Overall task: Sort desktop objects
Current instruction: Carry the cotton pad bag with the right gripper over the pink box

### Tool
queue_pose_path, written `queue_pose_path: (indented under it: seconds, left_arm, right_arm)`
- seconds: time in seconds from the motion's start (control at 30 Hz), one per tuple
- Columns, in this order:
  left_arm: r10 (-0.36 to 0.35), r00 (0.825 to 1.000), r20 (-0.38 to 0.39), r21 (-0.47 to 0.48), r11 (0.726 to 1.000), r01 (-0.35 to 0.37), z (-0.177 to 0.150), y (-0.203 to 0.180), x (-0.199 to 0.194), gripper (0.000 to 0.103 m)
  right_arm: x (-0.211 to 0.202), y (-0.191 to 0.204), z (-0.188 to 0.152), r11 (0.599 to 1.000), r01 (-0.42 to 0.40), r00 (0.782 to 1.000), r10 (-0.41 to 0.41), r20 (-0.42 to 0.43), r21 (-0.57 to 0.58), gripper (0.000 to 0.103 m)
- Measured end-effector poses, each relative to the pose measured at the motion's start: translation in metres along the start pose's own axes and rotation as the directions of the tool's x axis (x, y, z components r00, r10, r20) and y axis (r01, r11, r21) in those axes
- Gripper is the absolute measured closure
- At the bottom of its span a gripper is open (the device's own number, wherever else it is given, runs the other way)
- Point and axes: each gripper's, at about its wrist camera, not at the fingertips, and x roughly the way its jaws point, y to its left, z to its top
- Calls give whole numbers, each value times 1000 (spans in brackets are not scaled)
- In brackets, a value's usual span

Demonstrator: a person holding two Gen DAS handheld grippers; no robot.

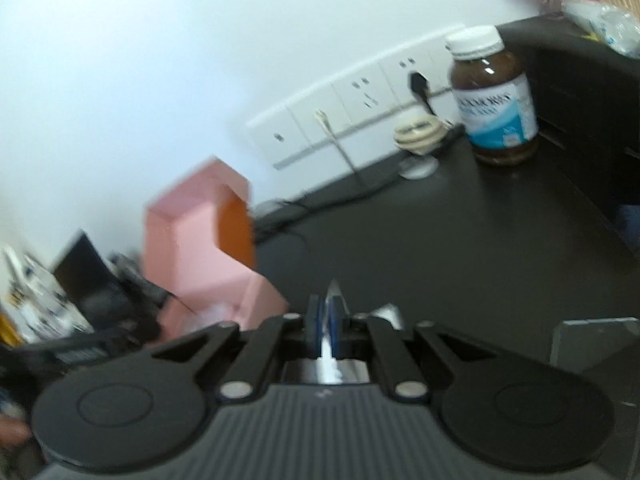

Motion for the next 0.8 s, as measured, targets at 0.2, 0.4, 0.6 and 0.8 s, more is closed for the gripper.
queue_pose_path:
  seconds: [0.2,0.4,0.6,0.8]
  left_arm:
    - [23,1000,-13,-37,999,-23,-5,17,-1,8]
    - [45,998,-41,-75,996,-48,-14,41,-1,8]
    - [74,996,-50,-92,993,-79,-14,58,-2,8]
    - [111,992,-60,-99,988,-116,-10,72,2,8]
  right_arm:
    - [3,27,14,995,-28,1000,27,-17,-100,99]
    - [16,63,22,983,-123,992,119,-37,-137,99]
    - [54,111,35,957,-266,964,262,-51,-113,99]
    - [112,127,20,960,-279,951,273,-143,-28,99]
